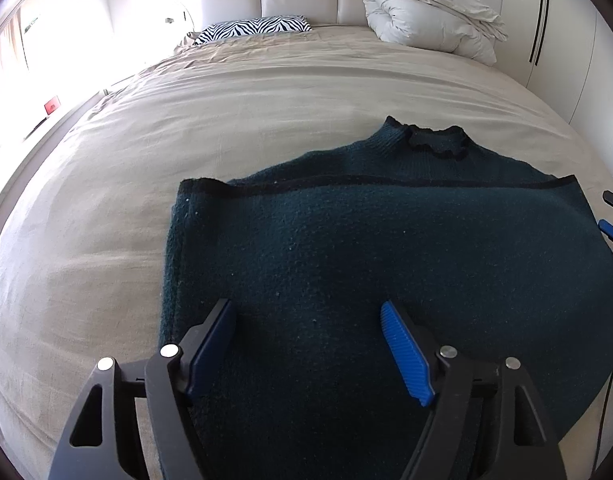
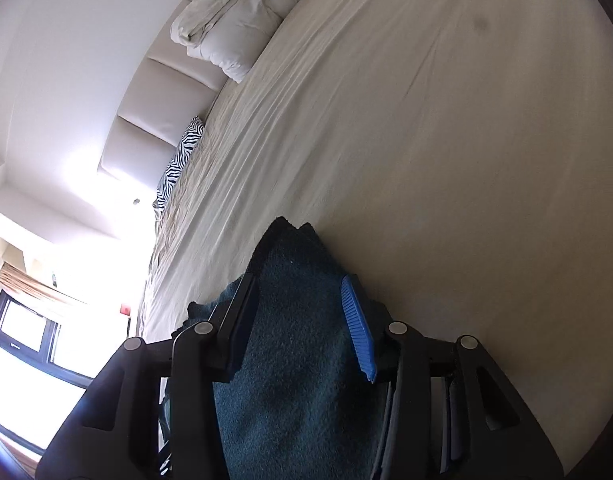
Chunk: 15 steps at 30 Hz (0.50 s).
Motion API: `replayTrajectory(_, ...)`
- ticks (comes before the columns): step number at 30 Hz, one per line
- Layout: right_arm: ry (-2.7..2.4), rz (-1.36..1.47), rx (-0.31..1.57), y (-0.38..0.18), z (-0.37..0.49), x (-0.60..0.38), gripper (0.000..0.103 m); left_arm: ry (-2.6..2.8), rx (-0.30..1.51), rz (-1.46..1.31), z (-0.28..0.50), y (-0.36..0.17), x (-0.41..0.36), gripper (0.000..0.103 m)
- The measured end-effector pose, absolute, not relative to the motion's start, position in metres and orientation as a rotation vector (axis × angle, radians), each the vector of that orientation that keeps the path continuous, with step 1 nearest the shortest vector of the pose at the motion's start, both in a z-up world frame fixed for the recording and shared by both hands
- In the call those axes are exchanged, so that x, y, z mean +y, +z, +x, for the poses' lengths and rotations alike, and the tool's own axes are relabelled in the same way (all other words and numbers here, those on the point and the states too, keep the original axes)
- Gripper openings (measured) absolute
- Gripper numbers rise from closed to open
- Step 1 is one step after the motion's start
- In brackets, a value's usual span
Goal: Fold small clothes
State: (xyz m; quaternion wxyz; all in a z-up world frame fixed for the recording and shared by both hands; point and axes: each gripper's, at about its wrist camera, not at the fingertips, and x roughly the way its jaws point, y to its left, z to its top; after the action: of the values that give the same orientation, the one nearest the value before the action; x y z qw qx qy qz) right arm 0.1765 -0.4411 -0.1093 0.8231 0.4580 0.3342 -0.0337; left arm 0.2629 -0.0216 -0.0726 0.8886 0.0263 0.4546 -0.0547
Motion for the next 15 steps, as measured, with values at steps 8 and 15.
replayTrajectory(8, 0.458, 0.903, 0.802, -0.082, 0.132, -0.307, 0.044, -0.287, 0.970, -0.036, 0.202, -0.070, -0.061, 0.064)
replayTrajectory(15, 0.451, 0.918, 0.955, -0.135, 0.128, -0.273, 0.041, -0.265, 0.956, -0.031, 0.179, -0.078, -0.047, 0.060)
